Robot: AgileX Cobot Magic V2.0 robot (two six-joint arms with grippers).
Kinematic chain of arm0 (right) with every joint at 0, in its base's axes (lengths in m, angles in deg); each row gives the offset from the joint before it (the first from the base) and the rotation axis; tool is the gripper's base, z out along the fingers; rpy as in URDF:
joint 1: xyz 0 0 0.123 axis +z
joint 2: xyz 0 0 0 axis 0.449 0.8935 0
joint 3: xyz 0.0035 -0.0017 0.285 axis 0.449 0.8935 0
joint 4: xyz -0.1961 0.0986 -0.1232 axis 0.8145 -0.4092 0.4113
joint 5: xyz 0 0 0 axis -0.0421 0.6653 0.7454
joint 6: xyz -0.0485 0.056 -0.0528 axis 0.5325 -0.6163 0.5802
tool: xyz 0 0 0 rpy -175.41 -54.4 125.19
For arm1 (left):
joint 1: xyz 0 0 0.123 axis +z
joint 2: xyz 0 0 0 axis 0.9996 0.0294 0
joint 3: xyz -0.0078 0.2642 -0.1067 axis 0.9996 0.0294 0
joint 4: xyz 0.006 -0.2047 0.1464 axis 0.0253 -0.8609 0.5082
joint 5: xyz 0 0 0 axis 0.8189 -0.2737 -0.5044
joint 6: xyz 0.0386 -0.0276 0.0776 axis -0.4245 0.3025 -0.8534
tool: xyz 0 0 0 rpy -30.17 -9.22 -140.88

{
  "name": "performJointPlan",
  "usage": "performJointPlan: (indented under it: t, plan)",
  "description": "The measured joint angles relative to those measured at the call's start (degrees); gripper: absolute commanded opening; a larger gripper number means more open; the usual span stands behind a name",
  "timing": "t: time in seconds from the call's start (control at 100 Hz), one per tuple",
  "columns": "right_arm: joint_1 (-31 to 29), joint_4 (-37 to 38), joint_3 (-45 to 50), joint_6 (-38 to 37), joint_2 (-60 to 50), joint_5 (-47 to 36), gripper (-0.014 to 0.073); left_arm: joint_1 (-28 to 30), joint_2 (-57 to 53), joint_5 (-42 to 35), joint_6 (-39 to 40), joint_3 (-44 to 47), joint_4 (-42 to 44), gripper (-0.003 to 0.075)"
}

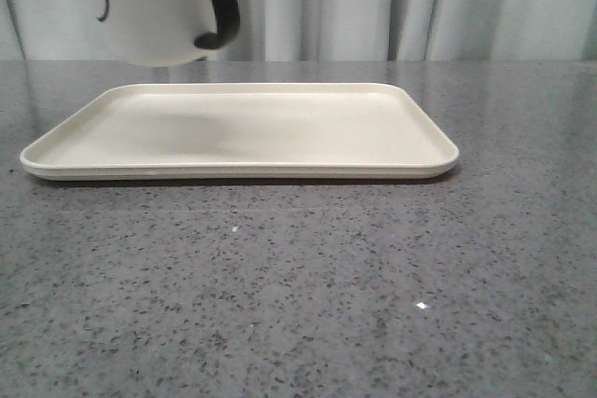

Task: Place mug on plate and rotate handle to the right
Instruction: 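Lower the mug onto the tray and open the left gripper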

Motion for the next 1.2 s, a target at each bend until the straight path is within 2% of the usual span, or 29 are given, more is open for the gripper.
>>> performJointPlan:
  t: [0.29,1.2]
  plan:
    - [0.0,0.03,0.0,0.44,0.0,0.39,0.0374,-3.31,6.87,-2.54,0.0,-1.71,-0.88,-0.002]
    - [0.0,0.13,0.1,0.61,1.98,2.72,0.0374,-3.32,12.08,-4.95,0.0,-2.07,-3.18,-0.002]
